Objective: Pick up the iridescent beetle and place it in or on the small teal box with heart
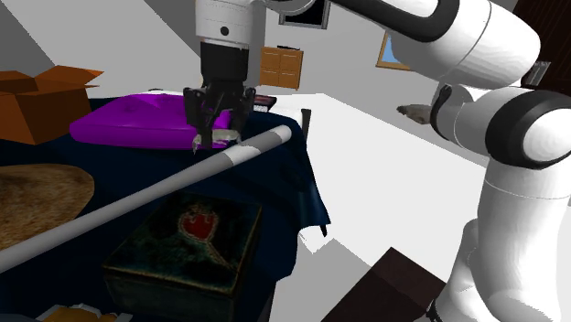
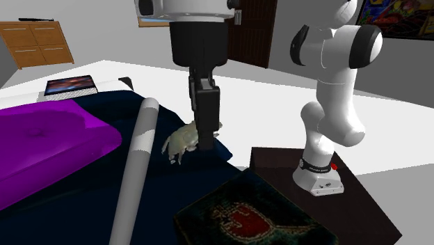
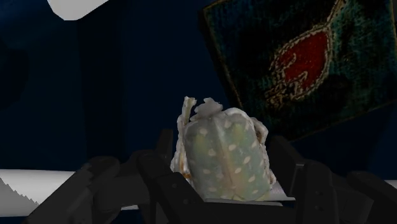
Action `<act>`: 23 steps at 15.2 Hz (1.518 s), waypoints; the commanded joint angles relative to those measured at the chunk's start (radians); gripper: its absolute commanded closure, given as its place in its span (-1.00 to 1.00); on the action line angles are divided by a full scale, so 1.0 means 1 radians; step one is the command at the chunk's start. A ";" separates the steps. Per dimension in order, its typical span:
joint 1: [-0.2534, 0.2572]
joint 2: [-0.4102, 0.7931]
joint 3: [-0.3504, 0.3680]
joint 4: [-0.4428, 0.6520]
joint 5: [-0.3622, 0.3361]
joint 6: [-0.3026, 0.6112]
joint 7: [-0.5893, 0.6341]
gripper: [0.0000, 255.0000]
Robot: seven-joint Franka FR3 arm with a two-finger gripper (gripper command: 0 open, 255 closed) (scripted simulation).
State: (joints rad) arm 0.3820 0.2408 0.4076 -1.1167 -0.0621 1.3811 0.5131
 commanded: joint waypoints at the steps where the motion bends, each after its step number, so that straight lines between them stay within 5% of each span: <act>1: 0.024 -0.023 0.015 -0.025 0.004 0.004 0.043 1.00; 9: 0.146 -0.041 0.087 -0.047 -0.011 0.009 0.235 1.00; 23: 0.104 -0.145 0.074 -0.373 0.043 0.241 0.203 1.00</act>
State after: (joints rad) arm 0.4870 0.0977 0.4821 -1.4733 -0.0203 1.6070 0.7166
